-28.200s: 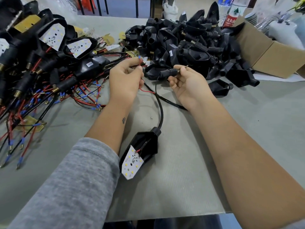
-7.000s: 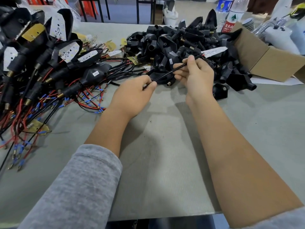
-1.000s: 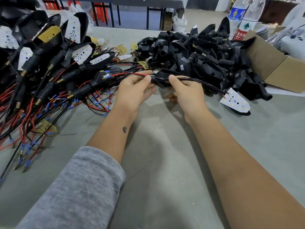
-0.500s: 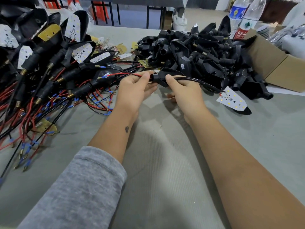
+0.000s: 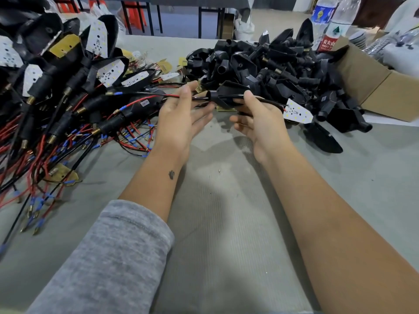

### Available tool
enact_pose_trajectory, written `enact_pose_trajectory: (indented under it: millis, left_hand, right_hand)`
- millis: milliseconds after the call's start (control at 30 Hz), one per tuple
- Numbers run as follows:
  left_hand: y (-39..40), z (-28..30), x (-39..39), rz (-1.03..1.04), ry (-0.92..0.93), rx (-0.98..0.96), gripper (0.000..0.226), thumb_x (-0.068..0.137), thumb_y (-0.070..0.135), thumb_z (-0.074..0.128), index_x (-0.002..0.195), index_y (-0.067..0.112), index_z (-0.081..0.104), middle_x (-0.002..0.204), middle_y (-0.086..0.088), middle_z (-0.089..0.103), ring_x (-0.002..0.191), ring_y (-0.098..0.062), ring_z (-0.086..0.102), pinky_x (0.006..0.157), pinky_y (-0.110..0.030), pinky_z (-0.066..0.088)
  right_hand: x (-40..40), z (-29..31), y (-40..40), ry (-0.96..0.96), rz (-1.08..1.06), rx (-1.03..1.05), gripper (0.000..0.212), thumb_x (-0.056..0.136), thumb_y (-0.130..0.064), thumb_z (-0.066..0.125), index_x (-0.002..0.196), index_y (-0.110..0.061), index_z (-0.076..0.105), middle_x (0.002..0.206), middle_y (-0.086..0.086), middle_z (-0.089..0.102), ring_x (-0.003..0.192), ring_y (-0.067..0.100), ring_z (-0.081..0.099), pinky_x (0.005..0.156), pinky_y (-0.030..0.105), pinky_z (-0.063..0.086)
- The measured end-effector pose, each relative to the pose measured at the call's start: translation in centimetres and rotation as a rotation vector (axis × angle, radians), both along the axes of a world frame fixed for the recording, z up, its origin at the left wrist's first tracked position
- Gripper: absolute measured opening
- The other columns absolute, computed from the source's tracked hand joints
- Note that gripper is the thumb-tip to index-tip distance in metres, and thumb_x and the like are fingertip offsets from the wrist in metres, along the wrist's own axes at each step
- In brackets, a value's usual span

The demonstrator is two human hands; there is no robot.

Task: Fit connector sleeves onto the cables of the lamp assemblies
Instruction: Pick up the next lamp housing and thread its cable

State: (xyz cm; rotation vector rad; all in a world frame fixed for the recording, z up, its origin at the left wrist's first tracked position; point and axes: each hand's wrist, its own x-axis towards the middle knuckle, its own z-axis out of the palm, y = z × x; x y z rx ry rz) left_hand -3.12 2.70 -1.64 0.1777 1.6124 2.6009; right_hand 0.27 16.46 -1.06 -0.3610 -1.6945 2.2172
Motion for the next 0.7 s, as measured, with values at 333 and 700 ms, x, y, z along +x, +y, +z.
enact_pose_trajectory:
  millis: [333, 700]
  left_hand:
    - [0.2, -0.3, 0.1, -0.04, 0.039, -0.038, 0.02, 0.102, 0.012, 0.048, 0.099, 0.018, 0.067, 0.099, 0.005, 0.074, 0.088, -0.023, 0.074, 0.069, -0.029, 0.059]
    - [-1.3, 0.2, -0.8, 0.272, -0.034, 0.101, 0.021, 0.105, 0.012, 0.04, 0.101, 0.012, 0.06, 0.091, -0.003, 0.07, 0.073, -0.017, 0.071, 0.068, -0.026, 0.058]
  right_hand:
    - [-0.3, -0.4, -0.5, -0.044, 0.054, 0.35, 0.015, 0.098, -0.028, 0.055, 0.09, -0.02, 0.065, 0.087, 0.001, 0.065, 0.059, 0.011, 0.061, 0.061, 0.028, 0.048]
    - [-0.5, -1.5, -0.5, -0.009, 0.2, 0.857, 0.03, 0.09, -0.017, 0.064, 0.121, -0.019, 0.061, 0.084, -0.009, 0.06, 0.072, 0.007, 0.06, 0.077, 0.024, 0.049]
